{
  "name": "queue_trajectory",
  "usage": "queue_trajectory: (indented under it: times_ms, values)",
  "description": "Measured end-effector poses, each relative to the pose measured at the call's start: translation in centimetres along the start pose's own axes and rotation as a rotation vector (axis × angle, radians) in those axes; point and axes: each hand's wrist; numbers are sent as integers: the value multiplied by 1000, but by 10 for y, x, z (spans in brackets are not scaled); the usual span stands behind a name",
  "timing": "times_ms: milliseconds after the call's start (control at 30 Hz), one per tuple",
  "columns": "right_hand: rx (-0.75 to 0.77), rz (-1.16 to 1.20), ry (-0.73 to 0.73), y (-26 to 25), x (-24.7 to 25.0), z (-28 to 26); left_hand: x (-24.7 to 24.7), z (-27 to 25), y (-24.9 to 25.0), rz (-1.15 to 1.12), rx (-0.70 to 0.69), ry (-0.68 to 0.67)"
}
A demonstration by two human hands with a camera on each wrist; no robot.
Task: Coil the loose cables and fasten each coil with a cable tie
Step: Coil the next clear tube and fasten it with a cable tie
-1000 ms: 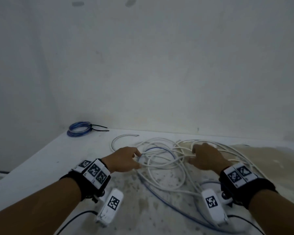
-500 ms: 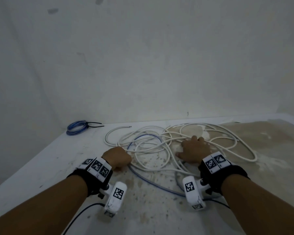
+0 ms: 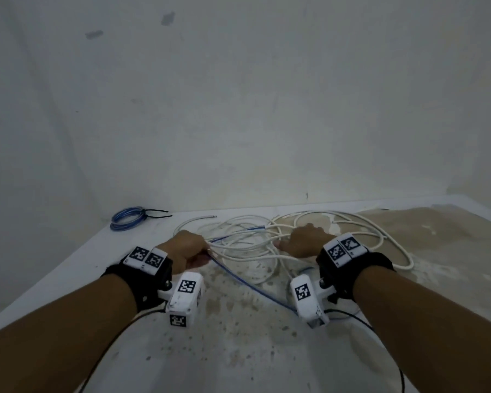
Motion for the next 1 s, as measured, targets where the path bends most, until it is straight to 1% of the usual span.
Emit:
queue_trajectory:
  times_ms: [33,67,100,133,167,200,233,267,300,367,400,467,500,567,600,667,733,800,833,900,933,967,1000]
  values:
    - [57,70,103,-10,4,-3,5,-1,8,-37,-21,8]
    - [148,184,195,-23,8,-8,10,-4,18,-85,-43,9]
    - [269,292,243,-37,12,-14,16,-7,29,-139,-66,10]
    - [385,370,213,-53,19,-23,22,-10,41,-197,-94,15]
    - [466,391,137,-67,24,-31,28,-14,52,-250,-126,24]
    - [511,370,36,-78,29,-39,35,-18,63,-289,-164,36]
    - [522,345,-48,-82,29,-38,42,-23,72,-310,-206,57]
    - [503,312,-84,-84,30,-38,51,-28,81,-316,-249,91]
    - [478,257,-49,-81,32,-36,59,-34,89,-304,-288,134]
    - [404,173,82,-67,39,-29,78,-43,100,-237,-339,216]
    - [359,147,135,-57,44,-27,87,-47,104,-199,-350,237]
    - [278,109,224,-38,56,-25,99,-53,108,-129,-356,246]
    - [235,98,244,-28,62,-25,102,-54,110,-99,-358,249]
    - [179,87,261,-17,74,-26,106,-55,114,-75,-378,262]
    - [170,126,258,-13,78,-28,107,-55,118,-77,-402,276]
    - [148,260,211,-5,82,-29,111,-55,127,-98,-465,334]
    - [84,255,174,9,79,-36,114,-55,137,-100,-510,376]
    - [0,121,143,25,74,-43,118,-54,141,-51,-521,407]
    - [-47,27,133,32,71,-47,119,-53,140,18,-516,414]
    - [-139,-153,131,41,67,-55,113,-49,132,259,-494,394]
    - [-169,-226,150,41,67,-58,107,-49,125,371,-498,376]
    - [-184,-275,193,40,70,-60,98,-49,119,437,-521,357]
    - [-193,-282,256,35,75,-61,89,-49,112,454,-561,326]
Point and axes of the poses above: each hand's wrist, its own z-axis towards the middle knuckle, its own x-axis out of the back of the hand, y = z × x, and after that the axes turned 3 degrees about z, right-handed
